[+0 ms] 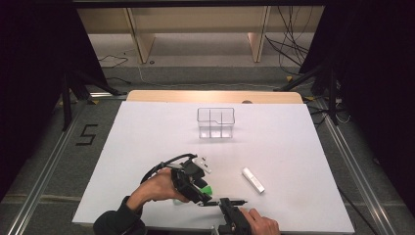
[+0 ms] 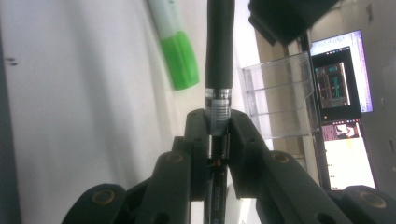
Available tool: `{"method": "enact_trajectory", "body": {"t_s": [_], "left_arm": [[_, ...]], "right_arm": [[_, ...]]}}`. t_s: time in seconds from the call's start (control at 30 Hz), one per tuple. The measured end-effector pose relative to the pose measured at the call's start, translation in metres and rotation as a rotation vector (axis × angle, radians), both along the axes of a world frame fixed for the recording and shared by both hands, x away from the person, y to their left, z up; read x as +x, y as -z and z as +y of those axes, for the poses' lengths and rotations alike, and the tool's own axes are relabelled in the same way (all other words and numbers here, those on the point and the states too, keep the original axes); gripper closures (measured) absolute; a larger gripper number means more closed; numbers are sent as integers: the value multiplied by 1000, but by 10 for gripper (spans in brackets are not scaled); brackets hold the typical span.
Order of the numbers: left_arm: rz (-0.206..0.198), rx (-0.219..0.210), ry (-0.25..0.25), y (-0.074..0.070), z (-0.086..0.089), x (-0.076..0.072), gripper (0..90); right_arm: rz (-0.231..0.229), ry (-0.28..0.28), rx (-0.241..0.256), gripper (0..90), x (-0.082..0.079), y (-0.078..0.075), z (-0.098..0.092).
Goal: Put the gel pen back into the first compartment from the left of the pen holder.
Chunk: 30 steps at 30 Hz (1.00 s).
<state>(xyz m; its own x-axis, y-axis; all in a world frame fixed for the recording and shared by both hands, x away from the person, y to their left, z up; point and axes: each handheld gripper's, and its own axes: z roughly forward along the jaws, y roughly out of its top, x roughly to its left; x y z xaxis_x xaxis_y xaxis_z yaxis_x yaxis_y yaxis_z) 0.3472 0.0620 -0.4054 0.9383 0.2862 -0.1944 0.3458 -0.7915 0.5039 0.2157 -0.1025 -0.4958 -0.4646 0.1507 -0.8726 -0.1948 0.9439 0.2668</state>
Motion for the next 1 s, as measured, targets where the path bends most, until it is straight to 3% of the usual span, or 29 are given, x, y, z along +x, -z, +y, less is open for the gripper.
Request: {"method": "enact_trajectory", "body": {"t_s": [0.17,0.23,0.27,0.3,0.33,0.37,0.47,0.5,0.53,0.57,0.6,0.63,0.67,0.7,0.73,0.77,0.8,0.87,0.9,0.93,0.97,1.0], "left_arm": [[-39,-26,-51,-4,14,3,423],[-61,-42,-85,-6,22,5,377],[-93,-57,-128,-7,29,6,329],[-93,-57,-128,-7,29,6,309],[-117,-91,-174,-8,39,9,301],[-117,-91,-174,-8,39,9,296],[-139,-169,-219,-11,53,10,284],[-145,-185,-227,-11,55,10,282],[-165,-206,-248,-10,60,9,277],[-165,-206,-248,-10,60,9,272],[-177,-210,-257,-8,62,8,265],[-187,-219,-271,-6,63,7,265],[-195,-223,-276,-2,64,6,261],[-205,-223,-280,1,64,4,249],[-212,-215,-279,4,64,4,249],[-240,-195,-288,10,62,3,244],[-254,-183,-296,13,61,2,222],[-268,-182,-313,20,60,2,206],[-266,-191,-316,23,61,2,206],[-273,-219,-335,29,62,0,204],[-273,-219,-335,29,62,0,202],[-279,-223,-341,32,63,0,200]], "right_arm": [[8,12,50,796,1,-5,-4],[9,20,72,797,2,-7,-8],[18,35,98,797,5,-10,-13],[24,44,112,797,6,-12,-16],[30,54,129,797,8,-15,-20],[30,62,151,797,11,-17,-25],[43,86,195,797,16,-22,-34],[58,111,236,797,18,-26,-41],[86,131,310,797,24,-34,-52],[86,131,310,797,24,-34,-52],[129,152,423,797,29,-42,-62],[129,152,423,797,29,-42,-62],[161,160,496,797,32,-46,-68],[227,170,654,797,40,-57,-83],[227,170,654,797,40,-57,-83],[251,170,706,797,44,-60,-87],[297,175,827,797,53,-69,-99],[334,186,927,797,62,-76,-108],[334,186,927,797,62,-76,-108],[351,203,1006,797,73,-83,-116],[351,203,1006,797,73,-83,-116],[350,213,1050,797,84,-90,-120]]}}
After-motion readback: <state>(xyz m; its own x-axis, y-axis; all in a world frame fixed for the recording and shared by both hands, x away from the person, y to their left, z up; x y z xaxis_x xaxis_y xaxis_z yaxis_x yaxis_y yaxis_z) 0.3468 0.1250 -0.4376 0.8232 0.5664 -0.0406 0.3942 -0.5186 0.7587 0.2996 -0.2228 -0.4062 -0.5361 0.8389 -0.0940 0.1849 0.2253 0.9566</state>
